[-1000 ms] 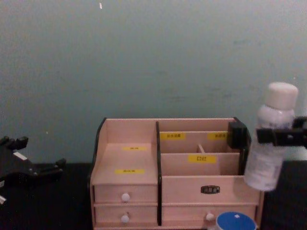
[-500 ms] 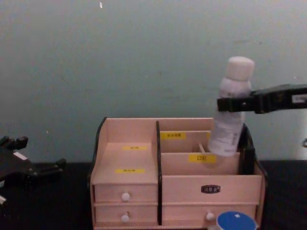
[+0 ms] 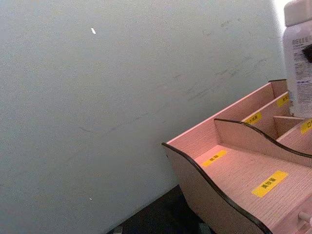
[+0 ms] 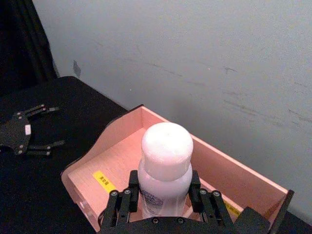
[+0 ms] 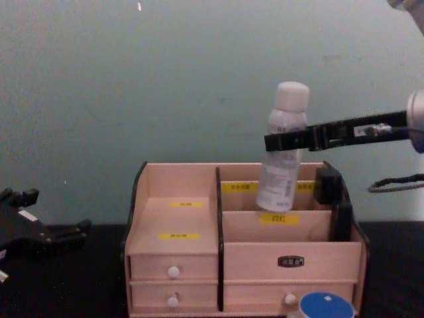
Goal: Pick up the facial cleanser and watermelon frost from the table and place them into the tiered storage box.
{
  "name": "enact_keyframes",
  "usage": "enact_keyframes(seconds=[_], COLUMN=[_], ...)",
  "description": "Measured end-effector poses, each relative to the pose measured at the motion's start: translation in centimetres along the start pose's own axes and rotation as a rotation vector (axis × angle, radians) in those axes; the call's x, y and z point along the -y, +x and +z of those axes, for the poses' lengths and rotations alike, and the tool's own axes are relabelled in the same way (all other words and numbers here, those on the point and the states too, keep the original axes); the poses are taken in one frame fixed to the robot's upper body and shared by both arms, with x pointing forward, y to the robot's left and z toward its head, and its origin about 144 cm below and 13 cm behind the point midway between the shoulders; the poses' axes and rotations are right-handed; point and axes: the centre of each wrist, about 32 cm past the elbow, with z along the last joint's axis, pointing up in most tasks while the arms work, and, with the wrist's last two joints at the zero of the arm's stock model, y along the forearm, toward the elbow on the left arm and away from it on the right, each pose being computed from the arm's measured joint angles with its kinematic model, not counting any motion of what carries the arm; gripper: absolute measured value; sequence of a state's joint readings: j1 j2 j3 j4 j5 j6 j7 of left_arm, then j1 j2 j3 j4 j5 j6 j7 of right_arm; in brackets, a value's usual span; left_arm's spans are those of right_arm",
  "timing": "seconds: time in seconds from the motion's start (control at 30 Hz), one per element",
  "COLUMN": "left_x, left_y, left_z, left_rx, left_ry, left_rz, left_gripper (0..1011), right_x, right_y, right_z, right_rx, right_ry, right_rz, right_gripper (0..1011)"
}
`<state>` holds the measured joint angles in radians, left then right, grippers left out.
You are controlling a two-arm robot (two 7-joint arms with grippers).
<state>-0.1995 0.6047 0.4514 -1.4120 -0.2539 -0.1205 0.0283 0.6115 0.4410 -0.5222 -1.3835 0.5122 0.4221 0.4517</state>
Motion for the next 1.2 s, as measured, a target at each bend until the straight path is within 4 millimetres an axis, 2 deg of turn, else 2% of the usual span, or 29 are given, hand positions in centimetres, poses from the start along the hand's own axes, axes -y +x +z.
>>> enact_keyframes(seconds=[0.47,1.2], left_x=[0.0,0.0], left_y=[0.0,0.0], left_z=[0.0,0.0], left_rx=[0.0,0.0], left_ry=[0.0,0.0], left_rz=[0.0,0.0], left_gripper=[1002,1001], right_x=[-2.2,-4.5], right_y=[0.1,0.6], right_z=[0.8,0.6], right_rx=[0.008,0.029], right_ry=[-0.015,-0.017], right_rz=[0.006,-0.022], right_gripper=[596,596])
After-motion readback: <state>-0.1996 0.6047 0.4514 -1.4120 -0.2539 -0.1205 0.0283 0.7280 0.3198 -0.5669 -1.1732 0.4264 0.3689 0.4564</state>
